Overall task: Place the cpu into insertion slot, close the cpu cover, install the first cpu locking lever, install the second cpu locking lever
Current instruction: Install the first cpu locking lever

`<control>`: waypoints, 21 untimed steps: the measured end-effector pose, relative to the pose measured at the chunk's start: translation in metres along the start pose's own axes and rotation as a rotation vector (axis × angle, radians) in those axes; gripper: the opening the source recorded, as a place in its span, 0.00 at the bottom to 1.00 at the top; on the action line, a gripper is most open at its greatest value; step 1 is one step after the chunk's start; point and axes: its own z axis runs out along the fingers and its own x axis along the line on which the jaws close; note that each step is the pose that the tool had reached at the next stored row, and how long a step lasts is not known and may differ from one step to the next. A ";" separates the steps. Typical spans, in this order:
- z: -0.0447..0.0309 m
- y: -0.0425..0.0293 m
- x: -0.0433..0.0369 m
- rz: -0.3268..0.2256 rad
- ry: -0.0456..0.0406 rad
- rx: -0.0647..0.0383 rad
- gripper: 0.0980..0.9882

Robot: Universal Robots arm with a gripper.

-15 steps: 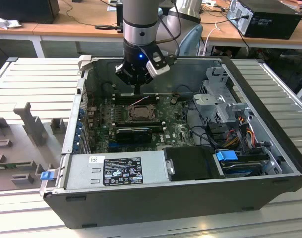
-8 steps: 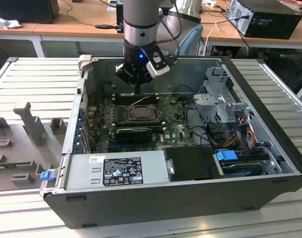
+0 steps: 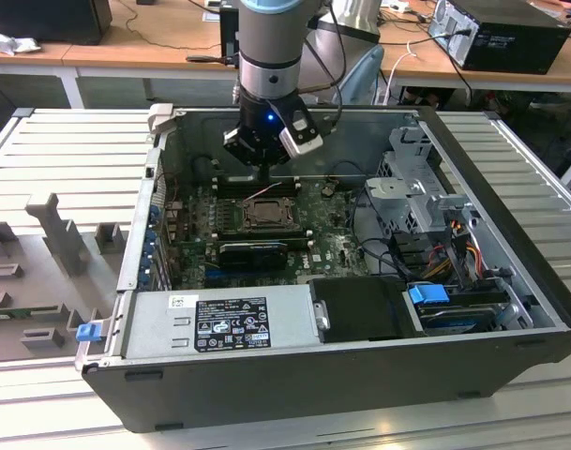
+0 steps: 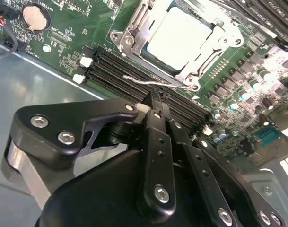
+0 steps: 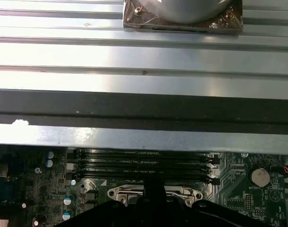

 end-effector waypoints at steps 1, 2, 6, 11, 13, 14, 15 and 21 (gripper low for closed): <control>0.0011 -0.0001 -0.0006 0.000 -0.0002 -0.003 0.01; 0.0025 -0.0003 -0.0014 0.000 -0.0001 -0.003 0.01; 0.0081 -0.0006 -0.0040 0.000 -0.0001 -0.003 0.01; 0.0141 -0.0001 -0.0076 0.000 -0.0001 -0.003 0.01; 0.0162 -0.0003 -0.0106 0.000 -0.0001 -0.003 0.01; 0.0174 -0.0004 -0.0119 0.000 -0.0001 -0.003 0.01; 0.0182 -0.0005 -0.0126 0.000 -0.0001 -0.003 0.01; 0.0265 -0.0006 -0.0178 0.000 -0.0001 -0.003 0.01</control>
